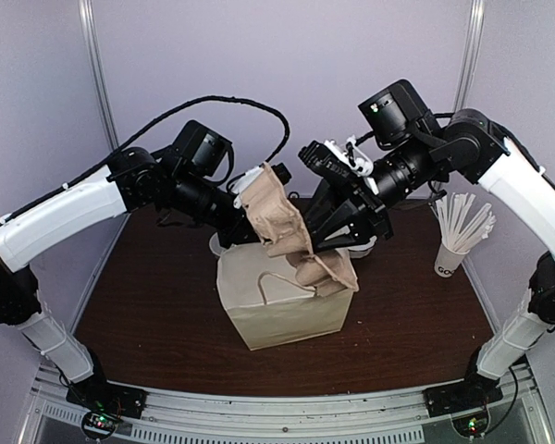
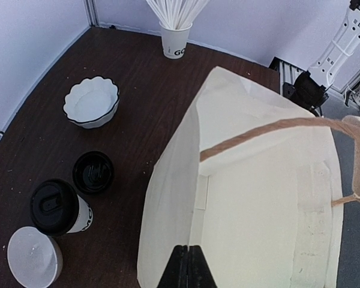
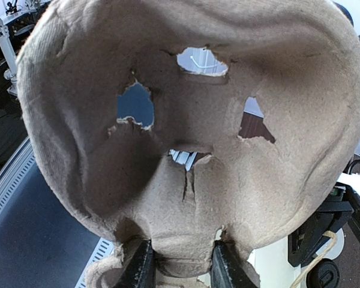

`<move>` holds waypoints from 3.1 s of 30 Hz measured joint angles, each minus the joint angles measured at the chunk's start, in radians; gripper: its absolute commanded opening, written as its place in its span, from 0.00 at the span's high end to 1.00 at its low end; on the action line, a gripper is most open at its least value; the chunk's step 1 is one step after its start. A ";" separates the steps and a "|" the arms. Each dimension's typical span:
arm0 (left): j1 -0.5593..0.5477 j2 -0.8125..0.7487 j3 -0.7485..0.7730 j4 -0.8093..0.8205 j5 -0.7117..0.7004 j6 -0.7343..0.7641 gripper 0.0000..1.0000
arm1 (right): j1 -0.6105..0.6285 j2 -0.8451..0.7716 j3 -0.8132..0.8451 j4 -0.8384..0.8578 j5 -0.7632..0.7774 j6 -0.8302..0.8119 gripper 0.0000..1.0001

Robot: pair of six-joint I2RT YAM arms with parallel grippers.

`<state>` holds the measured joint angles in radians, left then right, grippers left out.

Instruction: Pack the takeout coffee

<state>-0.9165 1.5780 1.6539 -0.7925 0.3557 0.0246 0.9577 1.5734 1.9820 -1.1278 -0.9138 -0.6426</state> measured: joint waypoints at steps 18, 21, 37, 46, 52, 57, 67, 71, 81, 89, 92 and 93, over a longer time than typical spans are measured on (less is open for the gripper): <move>0.000 0.036 0.027 0.003 0.098 -0.043 1.00 | 0.014 0.044 -0.023 0.042 0.154 -0.039 0.71; 0.000 0.036 0.027 0.003 0.106 -0.043 0.98 | 0.014 0.044 -0.023 0.043 0.174 -0.042 0.71; 0.010 0.012 -0.005 0.016 0.021 -0.047 0.51 | 0.013 0.008 -0.235 0.135 0.336 -0.034 0.72; 0.070 -0.127 -0.094 0.070 -0.154 -0.109 0.39 | 0.011 -0.003 -0.238 0.124 0.468 -0.035 0.71; 0.098 -0.224 -0.193 0.153 -0.264 -0.141 0.36 | 0.011 0.008 -0.220 0.049 0.532 -0.040 0.71; 0.100 -0.272 -0.243 0.193 -0.304 -0.148 0.36 | 0.011 0.062 -0.152 -0.039 0.583 -0.054 0.70; 0.148 -0.335 -0.329 0.225 -0.369 -0.163 0.35 | 0.035 0.188 -0.042 -0.157 0.645 -0.082 0.70; 0.199 -0.375 -0.360 0.239 -0.384 -0.177 0.34 | 0.053 0.222 -0.002 -0.216 0.660 -0.103 0.70; 0.217 -0.396 -0.399 0.253 -0.380 -0.190 0.34 | 0.069 0.278 0.054 -0.270 0.726 -0.092 0.67; 0.217 -0.395 -0.402 0.254 -0.323 -0.191 0.33 | 0.069 0.216 0.053 -0.221 0.825 -0.018 0.66; 0.217 -0.384 -0.400 0.254 -0.237 -0.198 0.31 | 0.069 0.177 0.054 -0.222 0.837 0.001 0.66; 0.217 -0.374 -0.397 0.254 -0.195 -0.208 0.31 | 0.069 0.166 0.054 -0.222 0.837 0.007 0.66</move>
<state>-0.6991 1.2041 1.2564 -0.5385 0.1612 -0.1829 1.0264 1.7393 2.0357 -1.3502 -0.0772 -0.6353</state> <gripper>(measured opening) 0.679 0.341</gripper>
